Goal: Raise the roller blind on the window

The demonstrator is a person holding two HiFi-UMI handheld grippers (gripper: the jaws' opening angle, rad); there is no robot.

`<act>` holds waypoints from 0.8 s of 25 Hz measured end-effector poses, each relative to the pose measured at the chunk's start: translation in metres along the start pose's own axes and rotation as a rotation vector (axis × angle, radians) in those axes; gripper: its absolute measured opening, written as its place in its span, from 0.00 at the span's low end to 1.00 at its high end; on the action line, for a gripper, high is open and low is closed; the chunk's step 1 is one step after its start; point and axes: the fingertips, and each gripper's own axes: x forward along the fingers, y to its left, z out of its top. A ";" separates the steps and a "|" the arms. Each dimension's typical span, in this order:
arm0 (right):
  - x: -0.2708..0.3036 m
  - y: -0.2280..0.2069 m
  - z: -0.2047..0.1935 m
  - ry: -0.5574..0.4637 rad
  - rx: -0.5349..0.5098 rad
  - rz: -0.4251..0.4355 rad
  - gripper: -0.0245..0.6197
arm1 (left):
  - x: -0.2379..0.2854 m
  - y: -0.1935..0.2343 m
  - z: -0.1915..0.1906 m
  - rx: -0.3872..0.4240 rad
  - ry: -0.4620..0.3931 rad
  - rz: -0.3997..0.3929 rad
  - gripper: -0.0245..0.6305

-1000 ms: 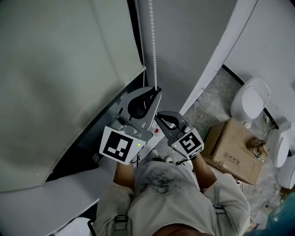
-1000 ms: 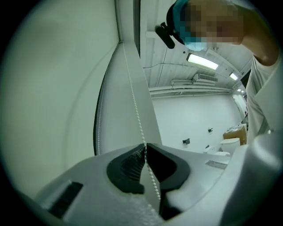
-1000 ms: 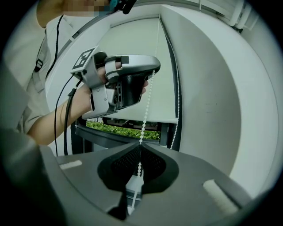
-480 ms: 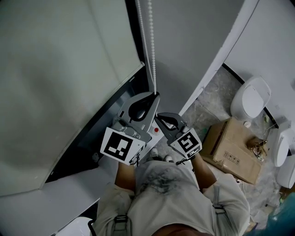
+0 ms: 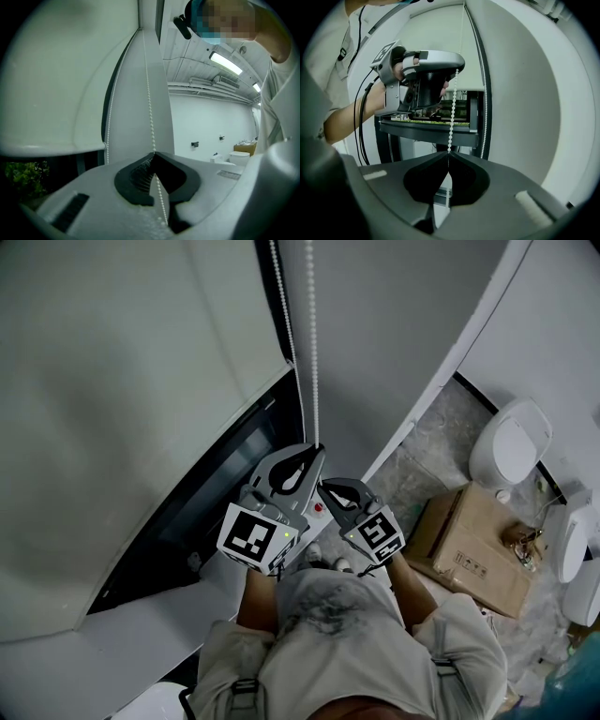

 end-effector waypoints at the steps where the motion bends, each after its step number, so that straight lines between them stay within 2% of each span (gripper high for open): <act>1: 0.001 0.000 -0.002 0.003 0.004 0.001 0.05 | 0.000 0.000 -0.002 0.000 0.005 0.000 0.05; 20: 0.003 0.008 -0.054 0.081 0.046 0.025 0.05 | -0.003 -0.006 -0.055 -0.083 0.072 -0.015 0.05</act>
